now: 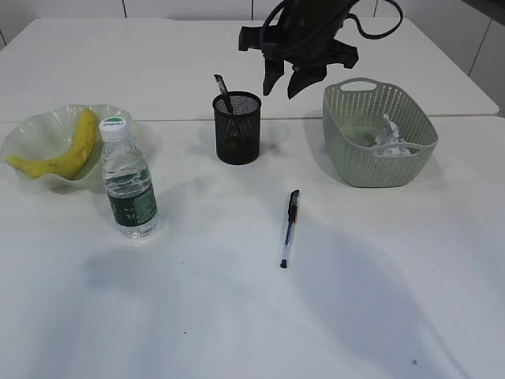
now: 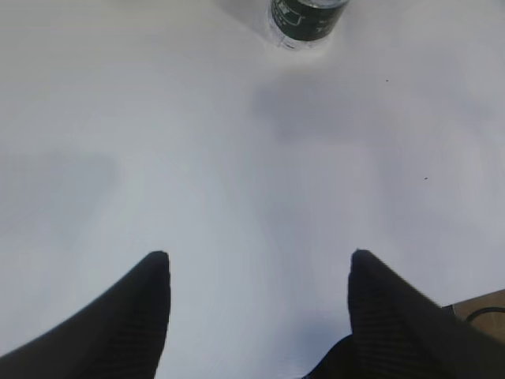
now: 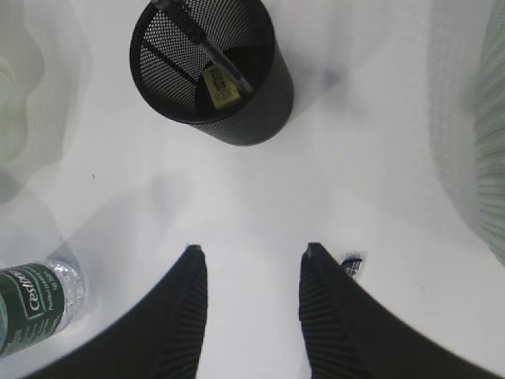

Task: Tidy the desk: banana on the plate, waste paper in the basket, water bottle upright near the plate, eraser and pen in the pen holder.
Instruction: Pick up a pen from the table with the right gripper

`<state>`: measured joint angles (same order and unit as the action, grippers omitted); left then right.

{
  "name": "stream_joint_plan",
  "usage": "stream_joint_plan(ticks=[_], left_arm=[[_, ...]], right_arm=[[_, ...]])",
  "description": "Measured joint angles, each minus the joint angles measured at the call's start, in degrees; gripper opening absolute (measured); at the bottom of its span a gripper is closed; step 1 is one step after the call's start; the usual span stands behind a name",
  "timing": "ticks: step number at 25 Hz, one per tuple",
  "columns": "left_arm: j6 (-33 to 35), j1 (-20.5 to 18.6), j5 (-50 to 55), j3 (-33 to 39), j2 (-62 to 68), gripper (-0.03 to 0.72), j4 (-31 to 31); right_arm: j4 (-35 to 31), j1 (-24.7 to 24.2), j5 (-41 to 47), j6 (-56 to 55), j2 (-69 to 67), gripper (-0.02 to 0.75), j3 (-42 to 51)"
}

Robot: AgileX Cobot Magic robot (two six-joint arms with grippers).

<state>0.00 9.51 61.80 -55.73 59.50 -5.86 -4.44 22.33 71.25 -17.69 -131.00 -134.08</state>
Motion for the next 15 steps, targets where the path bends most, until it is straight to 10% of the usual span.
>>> stream_joint_plan(ticks=[15], left_arm=[[0.0, 0.0, 1.6, 0.0, 0.0, 0.496, 0.0]], right_arm=[[-0.8, 0.4, 0.0, -1.4, 1.0, 0.292, 17.7]])
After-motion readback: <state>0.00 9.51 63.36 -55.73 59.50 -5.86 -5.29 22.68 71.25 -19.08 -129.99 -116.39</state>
